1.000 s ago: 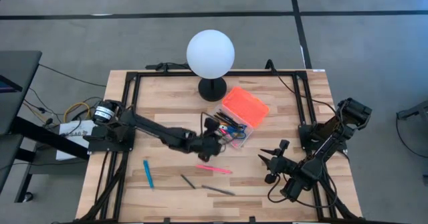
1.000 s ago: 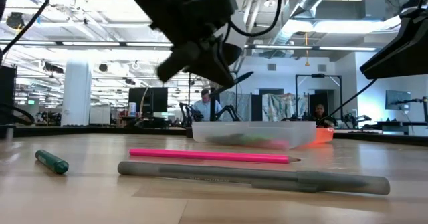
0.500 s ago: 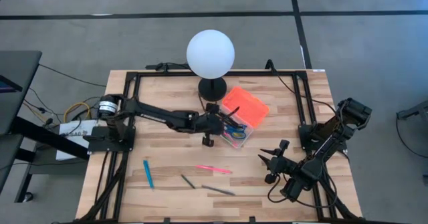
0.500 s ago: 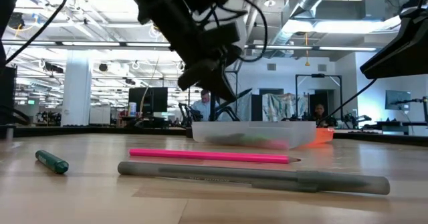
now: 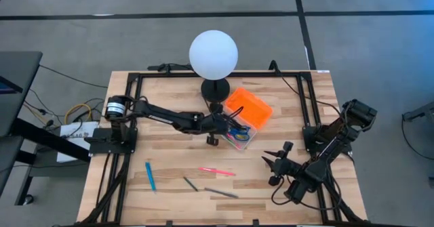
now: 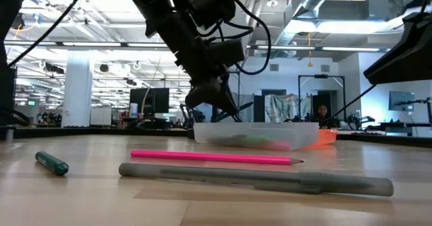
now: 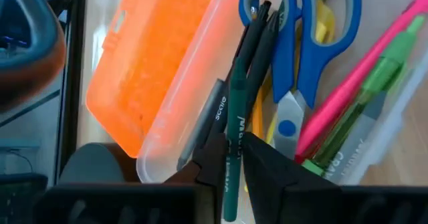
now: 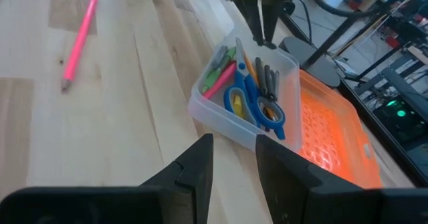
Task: Pick & place school supplies into a supply box
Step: Put the dark green crayon into the orange supply box, then put the pink pen into the orange supply box
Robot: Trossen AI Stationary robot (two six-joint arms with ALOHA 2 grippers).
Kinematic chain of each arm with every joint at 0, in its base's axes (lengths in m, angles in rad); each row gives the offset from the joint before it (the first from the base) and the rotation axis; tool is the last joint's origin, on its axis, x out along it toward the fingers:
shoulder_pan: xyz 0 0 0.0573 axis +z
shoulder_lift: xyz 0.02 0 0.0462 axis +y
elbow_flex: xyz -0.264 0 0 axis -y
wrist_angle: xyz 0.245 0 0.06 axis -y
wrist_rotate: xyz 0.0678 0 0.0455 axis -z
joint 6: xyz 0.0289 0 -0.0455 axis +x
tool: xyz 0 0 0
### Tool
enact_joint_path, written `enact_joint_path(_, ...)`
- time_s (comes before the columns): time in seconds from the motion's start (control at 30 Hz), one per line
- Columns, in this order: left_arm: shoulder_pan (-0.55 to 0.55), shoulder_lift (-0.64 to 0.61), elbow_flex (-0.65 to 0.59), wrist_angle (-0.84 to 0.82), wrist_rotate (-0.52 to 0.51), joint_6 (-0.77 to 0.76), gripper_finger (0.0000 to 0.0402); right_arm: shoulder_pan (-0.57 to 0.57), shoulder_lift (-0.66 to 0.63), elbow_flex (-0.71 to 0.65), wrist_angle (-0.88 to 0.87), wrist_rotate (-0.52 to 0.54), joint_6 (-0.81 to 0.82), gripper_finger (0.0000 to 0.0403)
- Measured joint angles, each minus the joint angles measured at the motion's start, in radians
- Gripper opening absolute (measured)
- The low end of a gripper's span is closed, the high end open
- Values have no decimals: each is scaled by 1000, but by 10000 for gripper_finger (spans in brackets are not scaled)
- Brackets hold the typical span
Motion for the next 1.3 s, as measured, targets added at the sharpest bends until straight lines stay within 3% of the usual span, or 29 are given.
enact_joint_path(0.3,-11,0,0,7,-42,-3,113,-26,0,-47,50,-4,0,108)
enact_joint_path(0.57,-83,-51,0,-72,-136,-3,120,-31,0,-48,53,-16,-8,108)
enact_joint_path(0.73,-141,-125,0,-289,-15,-193,118,-31,0,-48,72,-17,-12,108)
enact_joint_path(0.83,-182,-173,-42,-323,34,-288,118,-31,0,-48,124,-17,-63,108)
enact_joint_path(1.07,-336,-308,-230,-157,-88,-374,118,-44,0,-48,375,-18,-332,108)
enact_joint_path(1.2,-443,-393,-365,10,-216,-428,118,-63,0,-48,528,-29,-495,108)
enact_joint_path(1.3,-528,-437,-469,174,-338,-444,118,-101,0,-48,663,-100,-636,108)
